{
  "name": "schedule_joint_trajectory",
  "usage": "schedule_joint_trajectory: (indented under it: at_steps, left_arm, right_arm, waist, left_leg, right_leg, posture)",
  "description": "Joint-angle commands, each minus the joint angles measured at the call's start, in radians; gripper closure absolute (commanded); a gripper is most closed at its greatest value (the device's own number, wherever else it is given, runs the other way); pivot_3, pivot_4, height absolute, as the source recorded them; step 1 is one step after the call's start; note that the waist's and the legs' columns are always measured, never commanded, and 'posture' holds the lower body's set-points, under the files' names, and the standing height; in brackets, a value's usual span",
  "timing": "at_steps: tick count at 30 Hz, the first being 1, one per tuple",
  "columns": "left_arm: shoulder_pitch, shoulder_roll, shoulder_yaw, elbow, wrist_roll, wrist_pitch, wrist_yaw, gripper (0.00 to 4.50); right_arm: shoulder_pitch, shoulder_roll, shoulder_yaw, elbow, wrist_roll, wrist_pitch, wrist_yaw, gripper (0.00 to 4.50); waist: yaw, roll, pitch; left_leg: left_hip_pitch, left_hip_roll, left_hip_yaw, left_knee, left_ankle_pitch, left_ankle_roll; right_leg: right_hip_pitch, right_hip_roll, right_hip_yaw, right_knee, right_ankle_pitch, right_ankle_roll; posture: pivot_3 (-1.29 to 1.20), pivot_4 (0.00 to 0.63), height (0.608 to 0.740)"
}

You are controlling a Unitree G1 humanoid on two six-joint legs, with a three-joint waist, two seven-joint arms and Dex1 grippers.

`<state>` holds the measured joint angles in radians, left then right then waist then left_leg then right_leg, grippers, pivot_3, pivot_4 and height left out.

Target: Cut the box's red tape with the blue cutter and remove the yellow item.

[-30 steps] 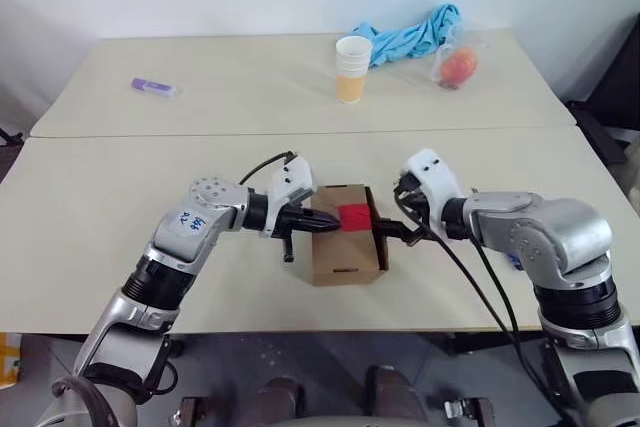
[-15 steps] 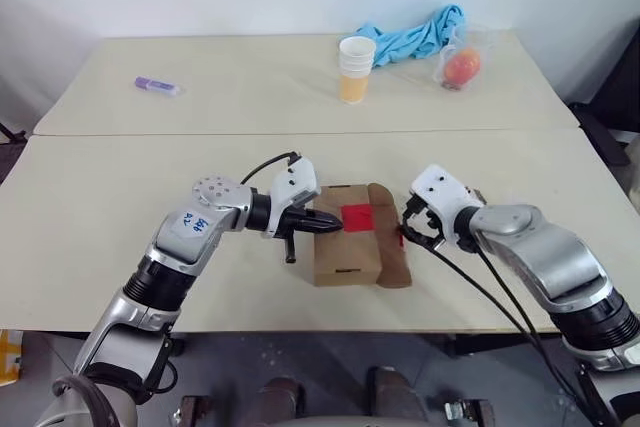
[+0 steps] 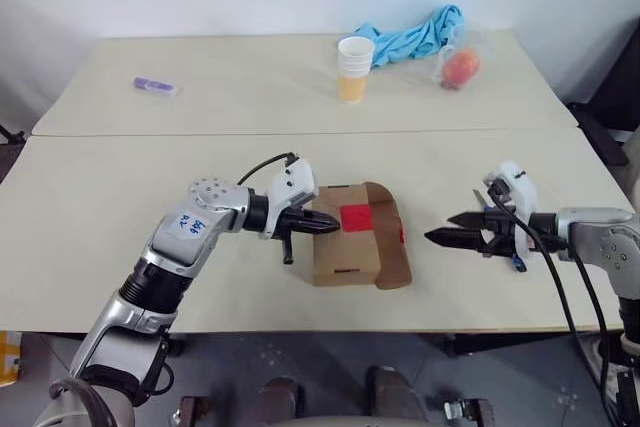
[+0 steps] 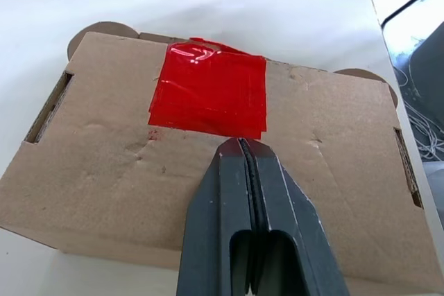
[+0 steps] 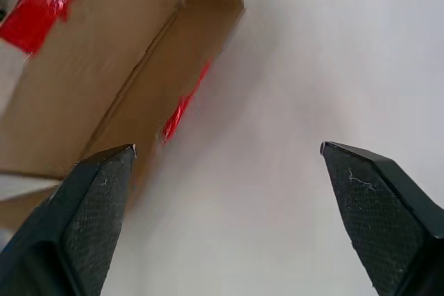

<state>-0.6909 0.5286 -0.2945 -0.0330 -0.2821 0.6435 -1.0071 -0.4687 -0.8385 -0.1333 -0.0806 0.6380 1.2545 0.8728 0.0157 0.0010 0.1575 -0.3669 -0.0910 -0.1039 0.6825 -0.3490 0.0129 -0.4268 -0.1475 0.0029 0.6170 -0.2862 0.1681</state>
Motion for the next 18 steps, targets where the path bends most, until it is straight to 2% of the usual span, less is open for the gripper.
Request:
schedule_joint_trajectory:
  at_steps: [1,4,8,9,11,13,18]
  left_arm:
    - [0.028,0.009,-0.040,0.034,0.035,0.028,0.001,4.50]
    - [0.029,0.005,-0.041,0.025,0.032,0.036,0.004,4.50]
    - [0.033,0.005,-0.039,0.013,0.030,0.045,0.008,4.50]
    - [0.035,0.007,-0.037,0.009,0.029,0.048,0.008,4.50]
    - [0.037,0.011,-0.033,0.004,0.028,0.053,0.009,4.50]
    - [0.038,0.014,-0.030,0.000,0.028,0.057,0.011,4.50]
    - [0.039,0.015,-0.027,-0.007,0.027,0.066,0.014,4.50]
  right_arm:
    - [-0.073,0.038,0.031,0.062,0.040,0.033,0.030,0.05]
    - [-0.092,0.054,0.118,0.095,0.022,0.028,0.058,0.05]
    - [-0.139,0.106,0.172,0.155,0.012,0.037,0.056,0.05]
    - [-0.151,0.119,0.182,0.170,0.009,0.037,0.057,0.21]
    - [-0.176,0.148,0.187,0.211,0.008,0.046,0.054,0.61]
    - [-0.198,0.172,0.196,0.247,0.006,0.047,0.062,1.21]
    - [-0.239,0.201,0.272,0.313,-0.026,0.036,0.097,2.98]
  waist:
    - [-0.003,0.000,0.000]
    - [-0.001,0.000,0.000]
    - [0.001,0.000,0.000]
    - [-0.001,-0.001,0.000]
    - [-0.002,-0.001,0.000]
    - [-0.003,-0.001,0.000]
    - [-0.004,-0.001,0.000]
  left_leg:
    - [0.000,0.000,0.000,0.000,0.000,0.000]
    - [0.000,0.000,0.000,0.000,0.000,-0.001]
    - [0.000,-0.001,-0.001,0.000,0.000,0.000]
    - [0.000,0.000,-0.001,0.000,0.000,0.000]
    - [0.000,0.000,-0.001,0.000,0.000,-0.001]
    - [0.000,0.000,-0.001,0.000,0.000,-0.001]
    - [0.000,0.000,-0.001,0.000,0.000,-0.001]
  right_leg:
    - [0.000,0.000,0.000,0.000,0.000,0.000]
    - [0.000,0.000,0.000,0.000,0.000,0.000]
    - [0.000,-0.001,0.000,0.000,0.000,0.000]
    - [0.000,-0.001,0.000,0.000,0.000,0.000]
    - [0.000,-0.001,0.000,0.000,0.000,0.000]
    - [0.000,-0.001,0.000,0.000,0.000,0.000]
    - [-0.001,-0.001,0.000,0.000,0.000,0.000]
  posture:
    - [0.00,0.150,0.740]
    - [0.00,0.150,0.740]
    - [0.00,0.150,0.740]
    - [0.00,0.150,0.740]
    - [0.00,0.150,0.740]
    - [0.00,0.150,0.740]
    - [0.00,0.150,0.740]
